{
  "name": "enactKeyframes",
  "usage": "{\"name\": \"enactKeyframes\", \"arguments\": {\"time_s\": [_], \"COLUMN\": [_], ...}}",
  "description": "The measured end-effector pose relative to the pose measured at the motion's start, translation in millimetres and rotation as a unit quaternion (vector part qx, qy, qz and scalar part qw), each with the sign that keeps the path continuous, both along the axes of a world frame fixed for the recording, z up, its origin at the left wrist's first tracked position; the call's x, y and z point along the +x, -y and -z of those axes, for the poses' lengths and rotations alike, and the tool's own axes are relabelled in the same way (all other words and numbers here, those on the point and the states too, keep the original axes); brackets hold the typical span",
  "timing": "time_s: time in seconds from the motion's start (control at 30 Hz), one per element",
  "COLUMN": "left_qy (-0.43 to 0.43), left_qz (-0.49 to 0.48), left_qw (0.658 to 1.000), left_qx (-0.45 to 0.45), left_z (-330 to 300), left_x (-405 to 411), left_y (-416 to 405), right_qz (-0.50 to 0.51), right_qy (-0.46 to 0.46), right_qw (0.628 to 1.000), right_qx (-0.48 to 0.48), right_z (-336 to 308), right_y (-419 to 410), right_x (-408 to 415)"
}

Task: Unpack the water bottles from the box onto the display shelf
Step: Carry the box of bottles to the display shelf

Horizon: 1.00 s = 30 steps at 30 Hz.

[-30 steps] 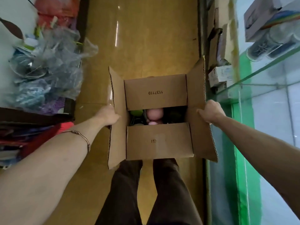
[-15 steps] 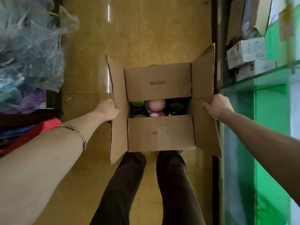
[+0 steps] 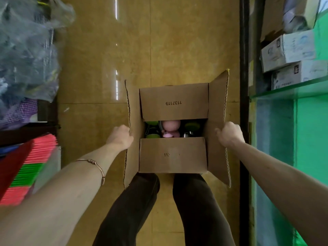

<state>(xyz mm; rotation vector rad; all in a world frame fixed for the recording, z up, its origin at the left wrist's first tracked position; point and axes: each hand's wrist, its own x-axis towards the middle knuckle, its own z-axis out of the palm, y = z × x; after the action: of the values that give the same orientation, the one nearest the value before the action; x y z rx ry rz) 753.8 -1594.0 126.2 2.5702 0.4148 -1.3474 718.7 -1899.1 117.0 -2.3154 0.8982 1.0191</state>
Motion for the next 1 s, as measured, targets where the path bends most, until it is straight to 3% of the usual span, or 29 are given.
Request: {"name": "enactKeyframes", "arguments": {"time_s": [0.53, 0.63, 0.73, 0.83, 1.0], "left_qy": [0.044, 0.078, 0.104, 0.126, 0.132], "left_qz": [0.008, 0.026, 0.043, 0.093, 0.235], "left_qw": [0.999, 0.996, 0.994, 0.987, 0.963], "left_qx": [0.005, 0.026, 0.005, -0.015, 0.027], "left_z": [8.9, 4.0, -5.1, -12.1, -9.9], "left_x": [6.5, -0.1, -11.5, -24.3, -39.1], "left_y": [-4.0, -0.7, 7.4, 15.8, 31.5], "right_qz": [-0.030, -0.068, -0.193, -0.360, -0.430], "right_qy": [-0.035, 0.012, 0.030, 0.026, 0.030], "right_qw": [0.998, 0.997, 0.977, 0.915, 0.879], "right_qx": [-0.041, -0.037, -0.081, -0.179, -0.203], "right_z": [-2.8, -9.8, -7.1, -3.3, -5.5], "right_y": [-0.1, -18.5, -28.8, -25.5, -20.8], "right_x": [9.5, 8.3, -2.0, -12.7, -25.7]}}
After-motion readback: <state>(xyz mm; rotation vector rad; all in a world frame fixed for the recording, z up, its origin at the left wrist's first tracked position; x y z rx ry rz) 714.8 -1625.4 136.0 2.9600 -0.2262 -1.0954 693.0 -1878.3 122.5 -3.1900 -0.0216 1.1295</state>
